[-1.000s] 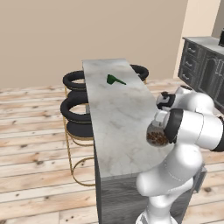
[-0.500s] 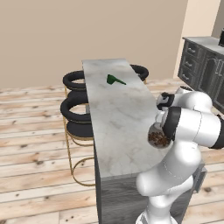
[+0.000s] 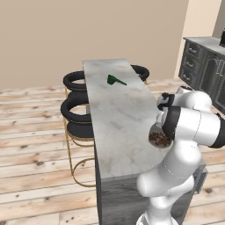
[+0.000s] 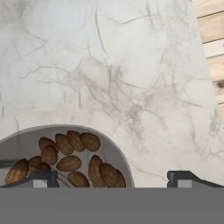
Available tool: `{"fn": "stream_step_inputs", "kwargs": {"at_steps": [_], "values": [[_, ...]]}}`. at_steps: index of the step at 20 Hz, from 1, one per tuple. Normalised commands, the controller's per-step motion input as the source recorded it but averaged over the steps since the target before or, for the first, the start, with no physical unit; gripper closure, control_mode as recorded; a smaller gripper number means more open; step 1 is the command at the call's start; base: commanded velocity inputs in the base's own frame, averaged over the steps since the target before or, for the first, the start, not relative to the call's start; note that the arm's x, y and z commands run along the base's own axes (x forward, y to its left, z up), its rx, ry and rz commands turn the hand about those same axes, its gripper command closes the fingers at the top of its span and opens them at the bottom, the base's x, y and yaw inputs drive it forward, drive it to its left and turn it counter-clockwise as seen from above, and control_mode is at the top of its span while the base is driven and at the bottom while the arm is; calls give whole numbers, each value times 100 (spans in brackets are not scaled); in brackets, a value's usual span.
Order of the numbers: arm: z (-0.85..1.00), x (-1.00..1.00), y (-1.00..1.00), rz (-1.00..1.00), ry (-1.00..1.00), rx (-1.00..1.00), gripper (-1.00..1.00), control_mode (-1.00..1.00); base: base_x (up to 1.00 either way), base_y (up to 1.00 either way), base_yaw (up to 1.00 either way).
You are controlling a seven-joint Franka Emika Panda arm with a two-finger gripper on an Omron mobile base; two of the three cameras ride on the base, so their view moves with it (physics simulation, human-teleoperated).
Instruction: Pick the jar and candle from the dining table and place them in the open cabinet. Close the cabinet after placing the objects.
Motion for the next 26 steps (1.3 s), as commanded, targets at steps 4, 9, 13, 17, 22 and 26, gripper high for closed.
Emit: {"fn": "stream_step_inputs", "kwargs": {"at_steps": [4,9,13,17,22,26], "values": [[-1,0,0,0,0,0,-100,-100,0,0,0],[0,0,0,0,0,0,100,-100,0,0,0],[0,-4,0,0,0,0,100,-100,0,0,0],[0,-14,0,0,0,0,100,-100,0,0,0],[11,-43,0,1,-2,1,100,-100,0,0,0],[48,-75,0,5,-9,6,100,-100,0,0,0]]}}
